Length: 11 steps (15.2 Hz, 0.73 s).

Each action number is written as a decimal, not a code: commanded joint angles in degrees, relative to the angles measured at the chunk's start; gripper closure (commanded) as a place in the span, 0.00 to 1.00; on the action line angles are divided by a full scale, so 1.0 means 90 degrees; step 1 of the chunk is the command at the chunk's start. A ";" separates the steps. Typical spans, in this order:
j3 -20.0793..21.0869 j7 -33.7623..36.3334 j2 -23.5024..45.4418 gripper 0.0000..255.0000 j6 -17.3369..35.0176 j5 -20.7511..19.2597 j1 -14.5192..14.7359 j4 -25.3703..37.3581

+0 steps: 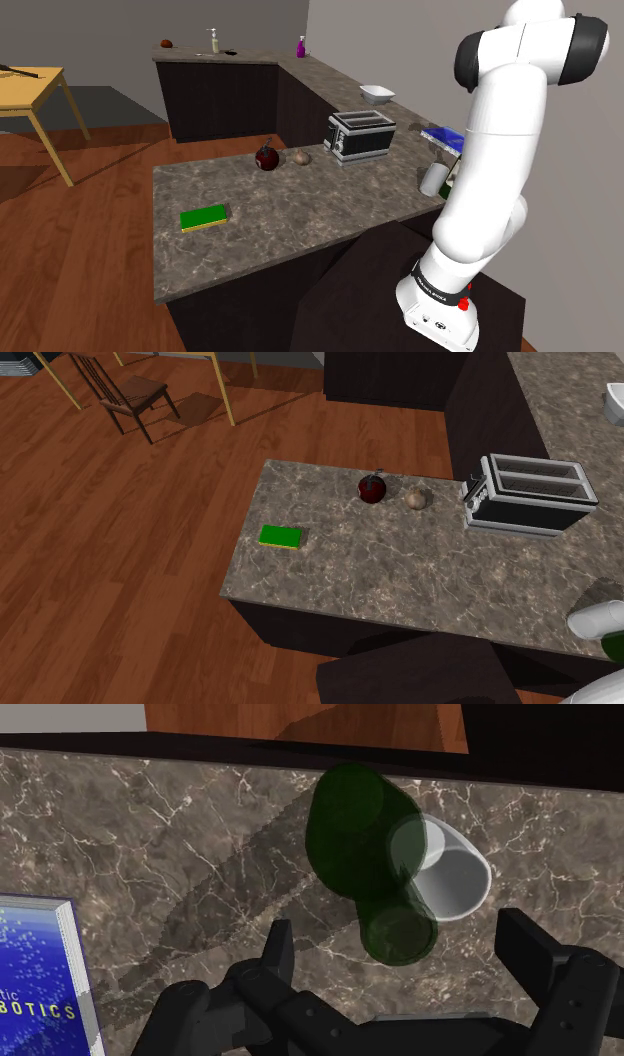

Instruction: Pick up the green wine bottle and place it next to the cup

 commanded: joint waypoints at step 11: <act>-0.0144 0.0142 -0.0139 0.00 -0.0630 -0.0193 0.0017 0.0597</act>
